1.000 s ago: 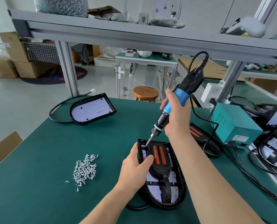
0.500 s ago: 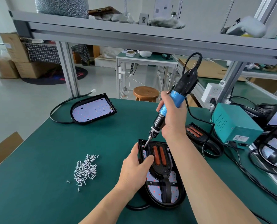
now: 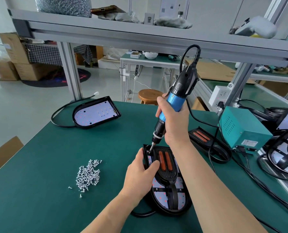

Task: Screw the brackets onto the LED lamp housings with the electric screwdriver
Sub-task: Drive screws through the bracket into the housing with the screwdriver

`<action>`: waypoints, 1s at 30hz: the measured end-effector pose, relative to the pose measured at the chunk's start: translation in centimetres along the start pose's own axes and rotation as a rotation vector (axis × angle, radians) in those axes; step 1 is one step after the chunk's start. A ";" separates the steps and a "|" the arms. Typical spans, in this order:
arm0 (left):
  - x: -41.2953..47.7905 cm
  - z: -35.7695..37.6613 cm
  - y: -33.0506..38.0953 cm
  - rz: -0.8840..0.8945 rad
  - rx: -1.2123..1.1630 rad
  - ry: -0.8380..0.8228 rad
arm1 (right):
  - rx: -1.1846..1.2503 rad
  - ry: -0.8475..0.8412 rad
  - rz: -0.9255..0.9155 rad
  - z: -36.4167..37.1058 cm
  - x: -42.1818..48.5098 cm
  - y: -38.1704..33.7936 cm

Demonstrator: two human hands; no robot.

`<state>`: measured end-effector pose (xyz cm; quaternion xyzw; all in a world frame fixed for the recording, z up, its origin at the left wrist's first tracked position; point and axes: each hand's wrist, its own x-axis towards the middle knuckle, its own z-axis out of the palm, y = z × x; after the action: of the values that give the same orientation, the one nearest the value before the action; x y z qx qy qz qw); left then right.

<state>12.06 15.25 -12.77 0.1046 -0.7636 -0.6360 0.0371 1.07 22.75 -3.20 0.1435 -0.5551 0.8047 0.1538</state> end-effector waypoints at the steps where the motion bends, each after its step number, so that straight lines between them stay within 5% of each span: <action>1: 0.0 0.0 0.0 -0.005 -0.004 0.004 | -0.007 -0.010 -0.009 0.1 -0.1 0.0; 30: 0.2 -0.1 -0.2 -0.029 -0.005 -0.060 | 0.037 -0.191 0.011 -0.1 -1.6 -1.3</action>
<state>11.90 15.08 -12.95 0.0964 -0.7611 -0.6414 0.0055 3.02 23.09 -2.78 0.2194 -0.5533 0.7982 0.0931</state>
